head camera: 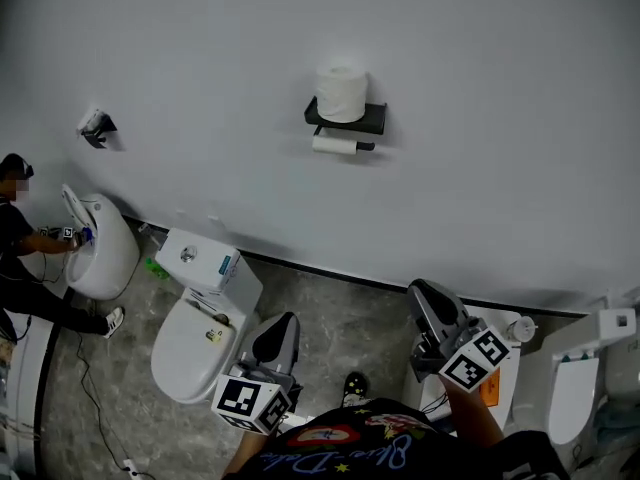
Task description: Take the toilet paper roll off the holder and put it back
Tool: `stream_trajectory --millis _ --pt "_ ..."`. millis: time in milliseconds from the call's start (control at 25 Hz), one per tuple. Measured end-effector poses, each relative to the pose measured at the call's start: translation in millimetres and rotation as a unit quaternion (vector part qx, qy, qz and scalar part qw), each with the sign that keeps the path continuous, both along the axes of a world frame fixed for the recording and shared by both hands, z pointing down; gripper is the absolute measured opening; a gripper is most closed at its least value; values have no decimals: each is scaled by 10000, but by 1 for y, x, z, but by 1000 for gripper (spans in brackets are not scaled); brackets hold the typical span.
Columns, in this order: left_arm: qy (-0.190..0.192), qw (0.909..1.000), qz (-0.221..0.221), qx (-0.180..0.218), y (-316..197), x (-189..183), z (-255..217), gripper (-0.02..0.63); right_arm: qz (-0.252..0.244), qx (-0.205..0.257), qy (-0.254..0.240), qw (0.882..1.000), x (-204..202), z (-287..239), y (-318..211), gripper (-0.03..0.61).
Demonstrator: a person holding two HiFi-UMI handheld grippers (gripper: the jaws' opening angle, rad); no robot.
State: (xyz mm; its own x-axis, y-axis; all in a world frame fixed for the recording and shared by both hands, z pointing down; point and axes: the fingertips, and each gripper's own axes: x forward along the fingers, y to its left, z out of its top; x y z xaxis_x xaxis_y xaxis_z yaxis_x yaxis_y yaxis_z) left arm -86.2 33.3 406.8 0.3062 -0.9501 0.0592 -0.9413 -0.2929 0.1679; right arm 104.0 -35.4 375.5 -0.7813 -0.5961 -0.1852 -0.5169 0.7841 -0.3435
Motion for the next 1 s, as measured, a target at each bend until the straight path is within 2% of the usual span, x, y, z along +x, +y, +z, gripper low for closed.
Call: stream_trajectory --millis 160,280,400,520,680,840,920,960,1000 --pt "-470 9986 182 145 -53 4 -4 -3 -185 468 138 9986 -14 -22 -48 17" --pt "-355 9988 340 -2 -80 5 0 -3 -465 975 516 9928 -35 -49 -78 17" --pt "-311 9984 421 -203 -104 -2 9 -3 -841 1434 920 9818 -58 -78 -106 17" --pt "-256 9981 529 -178 -136 -12 8 -3 -1088 1881 1365 9665 -81 -108 -136 17" --pt "-157 9968 785 7 -178 -27 -4 -3 -1332 2260 1759 9488 -112 -156 -173 17" --pt "-130 9963 849 45 -217 -55 -11 -3 -1308 3012 2749 9037 -149 -186 -207 18" --pt "-85 9963 857 9 -233 -67 -12 -3 -1234 3036 3133 8913 -161 -192 -226 20" --pt "-26 9962 865 -33 -241 -73 -11 -3 -1250 2968 3232 8898 -166 -194 -235 39" --pt "66 9961 881 -86 -249 -78 -9 -3 -1299 2897 3325 8881 -170 -195 -244 108"
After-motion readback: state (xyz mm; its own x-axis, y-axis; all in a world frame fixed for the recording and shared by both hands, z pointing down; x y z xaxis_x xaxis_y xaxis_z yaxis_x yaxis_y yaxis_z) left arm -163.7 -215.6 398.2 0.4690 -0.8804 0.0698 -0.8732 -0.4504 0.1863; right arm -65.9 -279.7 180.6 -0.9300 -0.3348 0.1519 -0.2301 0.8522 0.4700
